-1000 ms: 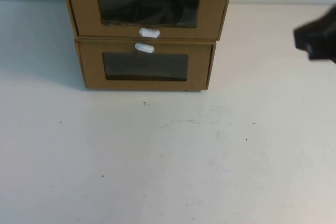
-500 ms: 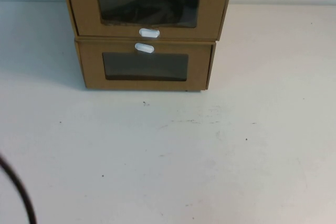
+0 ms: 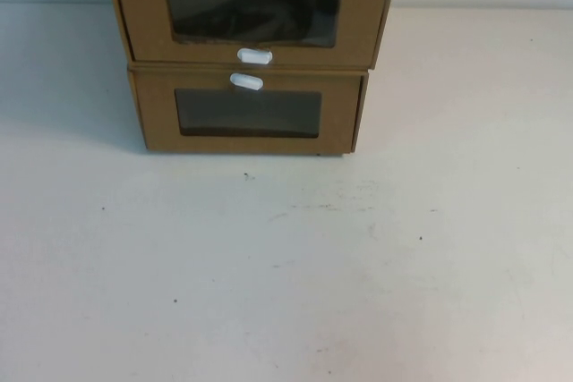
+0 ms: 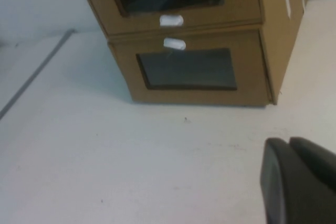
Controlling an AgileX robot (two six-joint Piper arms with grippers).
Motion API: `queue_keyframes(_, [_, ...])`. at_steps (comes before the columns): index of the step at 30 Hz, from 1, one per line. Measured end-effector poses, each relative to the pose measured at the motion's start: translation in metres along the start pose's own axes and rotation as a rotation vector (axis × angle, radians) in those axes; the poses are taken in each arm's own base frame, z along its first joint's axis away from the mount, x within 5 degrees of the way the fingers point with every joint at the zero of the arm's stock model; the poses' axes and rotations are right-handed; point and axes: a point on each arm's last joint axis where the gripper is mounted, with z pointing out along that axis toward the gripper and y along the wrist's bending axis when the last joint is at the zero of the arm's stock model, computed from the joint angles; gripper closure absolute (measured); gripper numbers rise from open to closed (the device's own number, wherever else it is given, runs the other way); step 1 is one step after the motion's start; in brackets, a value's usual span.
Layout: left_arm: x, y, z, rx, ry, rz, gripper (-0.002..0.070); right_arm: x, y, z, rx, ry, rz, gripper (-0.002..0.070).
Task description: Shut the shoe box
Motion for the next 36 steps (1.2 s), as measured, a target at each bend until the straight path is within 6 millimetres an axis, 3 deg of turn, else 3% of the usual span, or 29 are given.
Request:
queue_keyframes(9, [0.069, -0.002, 0.008, -0.066, 0.114, -0.119, 0.0680, 0.029, -0.013, 0.012, -0.004, -0.149, 0.042, 0.0689])
queue_keyframes(29, [0.073, -0.003, 0.008, -0.058, 0.128, -0.140, 0.0680, 0.039, -0.015, 0.015, 0.010, -0.071, 0.043, 0.0689])
queue_keyframes(36, [0.073, -0.003, 0.008, -0.058, 0.128, -0.140, 0.0680, 0.043, -0.018, 0.015, 0.046, -0.013, -0.207, 0.0689])
